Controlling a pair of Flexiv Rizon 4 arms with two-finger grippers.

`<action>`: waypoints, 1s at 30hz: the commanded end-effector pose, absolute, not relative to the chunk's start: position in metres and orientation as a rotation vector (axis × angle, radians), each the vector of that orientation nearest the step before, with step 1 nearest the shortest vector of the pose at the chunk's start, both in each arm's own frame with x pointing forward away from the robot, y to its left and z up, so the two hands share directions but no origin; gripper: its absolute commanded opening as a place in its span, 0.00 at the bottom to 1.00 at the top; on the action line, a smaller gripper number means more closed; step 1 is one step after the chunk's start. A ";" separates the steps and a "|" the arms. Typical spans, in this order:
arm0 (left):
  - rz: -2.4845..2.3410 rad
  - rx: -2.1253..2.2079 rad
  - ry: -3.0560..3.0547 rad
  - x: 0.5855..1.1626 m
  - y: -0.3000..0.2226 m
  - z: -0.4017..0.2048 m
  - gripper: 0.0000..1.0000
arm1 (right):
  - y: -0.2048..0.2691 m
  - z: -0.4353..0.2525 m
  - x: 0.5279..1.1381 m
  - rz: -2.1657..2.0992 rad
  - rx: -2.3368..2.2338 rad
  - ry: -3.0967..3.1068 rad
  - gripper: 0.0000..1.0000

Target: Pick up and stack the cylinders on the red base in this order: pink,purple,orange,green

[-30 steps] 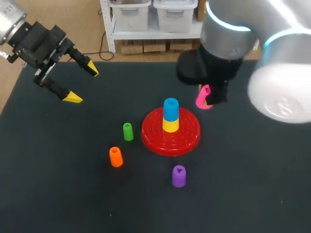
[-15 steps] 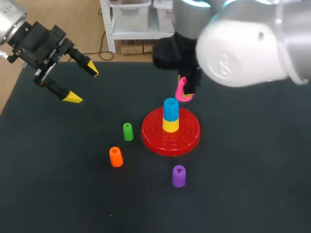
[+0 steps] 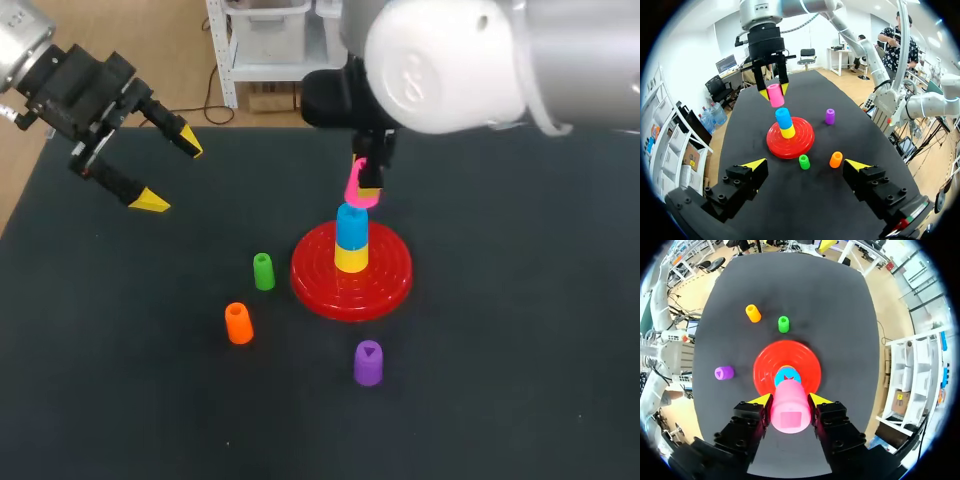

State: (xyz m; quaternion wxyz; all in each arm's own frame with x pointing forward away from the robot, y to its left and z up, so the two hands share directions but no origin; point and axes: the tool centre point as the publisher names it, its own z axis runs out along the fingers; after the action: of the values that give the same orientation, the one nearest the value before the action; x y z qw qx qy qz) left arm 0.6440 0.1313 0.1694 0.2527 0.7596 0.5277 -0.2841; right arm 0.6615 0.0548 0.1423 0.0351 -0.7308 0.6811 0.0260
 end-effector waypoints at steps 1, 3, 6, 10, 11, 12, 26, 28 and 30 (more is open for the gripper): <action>-0.769 2.064 1.433 0.643 0.131 0.169 1.00 | 0.065 0.139 0.664 0.104 -2.269 2.113 0.00; -0.769 2.064 1.433 0.643 0.131 0.169 1.00 | 0.067 0.137 0.662 0.100 -2.272 2.110 0.00; -0.769 2.064 1.433 0.643 0.131 0.169 1.00 | 0.067 0.135 0.660 0.102 -2.275 2.114 0.00; -0.769 2.064 1.433 0.643 0.131 0.169 1.00 | 0.066 0.131 0.660 0.088 -2.276 2.123 0.00; -0.769 2.064 1.433 0.643 0.131 0.169 1.00 | 0.065 0.130 0.659 0.080 -2.274 2.125 0.00; -0.769 2.064 1.433 0.643 0.131 0.169 1.00 | 0.065 0.129 0.659 0.064 -2.275 2.125 0.00; -0.769 2.064 1.433 0.643 0.131 0.169 1.00 | 0.065 0.120 0.661 0.043 -2.279 2.135 0.00; -0.769 2.064 1.433 0.643 0.131 0.169 1.00 | 0.066 0.119 0.661 0.030 -2.277 2.139 0.00; -0.769 2.064 1.433 0.643 0.131 0.169 1.00 | 0.066 0.118 0.662 0.034 -2.278 2.139 0.00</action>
State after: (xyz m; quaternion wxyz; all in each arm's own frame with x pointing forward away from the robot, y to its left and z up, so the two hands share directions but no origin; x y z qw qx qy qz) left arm 0.6440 0.1312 0.1694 0.2528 0.7596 0.5277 -0.2841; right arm 0.6626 0.0651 0.1221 0.0067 -0.7294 0.6839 0.0124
